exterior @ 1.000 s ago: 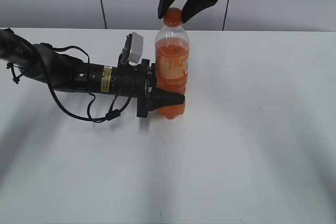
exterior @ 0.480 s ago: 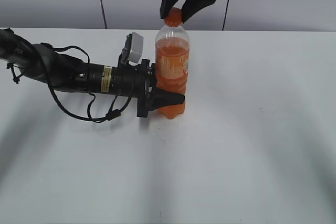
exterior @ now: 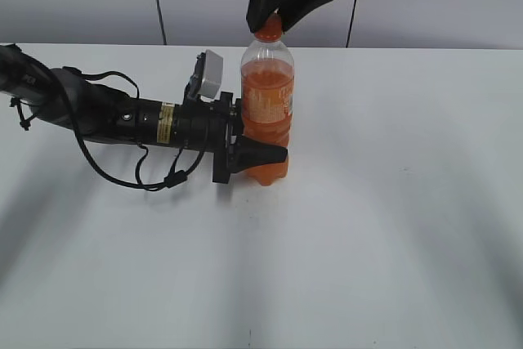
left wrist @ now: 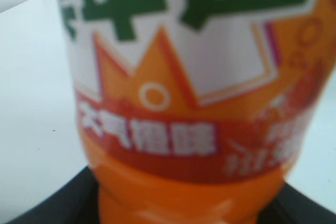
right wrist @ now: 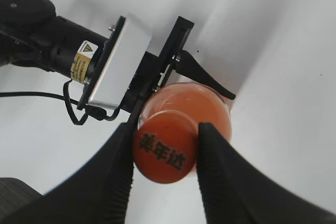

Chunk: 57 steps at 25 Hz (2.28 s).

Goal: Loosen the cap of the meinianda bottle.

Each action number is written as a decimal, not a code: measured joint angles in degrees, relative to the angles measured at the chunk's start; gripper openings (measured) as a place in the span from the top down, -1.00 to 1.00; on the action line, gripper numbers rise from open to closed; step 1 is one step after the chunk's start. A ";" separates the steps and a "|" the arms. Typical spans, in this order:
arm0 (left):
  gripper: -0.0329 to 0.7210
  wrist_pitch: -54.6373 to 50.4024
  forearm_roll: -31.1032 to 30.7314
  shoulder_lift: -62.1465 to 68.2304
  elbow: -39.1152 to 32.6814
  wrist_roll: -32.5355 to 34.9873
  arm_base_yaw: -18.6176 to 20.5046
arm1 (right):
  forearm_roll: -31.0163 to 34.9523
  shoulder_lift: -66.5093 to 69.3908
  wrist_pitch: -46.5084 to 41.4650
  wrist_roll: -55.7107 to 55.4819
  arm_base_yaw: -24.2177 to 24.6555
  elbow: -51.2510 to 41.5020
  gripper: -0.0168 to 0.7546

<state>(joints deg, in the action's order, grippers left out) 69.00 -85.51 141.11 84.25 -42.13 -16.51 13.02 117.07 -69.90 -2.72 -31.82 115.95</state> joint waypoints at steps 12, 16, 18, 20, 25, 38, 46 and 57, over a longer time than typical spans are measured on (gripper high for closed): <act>-0.16 0.05 -0.04 0.00 0.00 0.17 0.00 | 0.29 0.00 0.00 23.93 0.00 0.00 0.25; -0.16 0.05 -0.04 0.00 0.00 0.17 0.00 | 0.29 0.06 0.18 29.15 0.00 0.00 0.25; -0.16 0.05 -0.04 0.00 0.00 0.17 0.00 | 0.36 0.21 0.25 31.67 0.00 0.00 0.25; -0.16 0.00 -0.04 0.00 0.00 0.17 0.00 | 0.37 0.40 0.44 33.82 0.00 0.07 0.25; -0.16 -0.15 -0.66 -0.13 0.00 0.17 0.05 | 0.48 0.53 0.61 38.49 0.00 0.18 0.25; -0.16 -0.67 -2.82 -0.54 0.13 -0.07 0.05 | 1.17 0.58 0.28 43.21 0.85 -0.03 0.26; -0.15 -0.62 -3.37 -0.64 0.13 0.40 0.05 | 1.69 -1.05 1.07 53.84 0.91 -2.91 0.26; -0.15 -0.46 -3.37 -0.64 0.13 0.82 0.05 | 2.13 -1.12 0.89 69.16 0.91 -2.95 0.26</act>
<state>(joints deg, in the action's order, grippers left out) 68.53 -88.88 140.46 84.38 -41.31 -16.46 15.16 115.95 -69.01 66.44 -30.91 113.00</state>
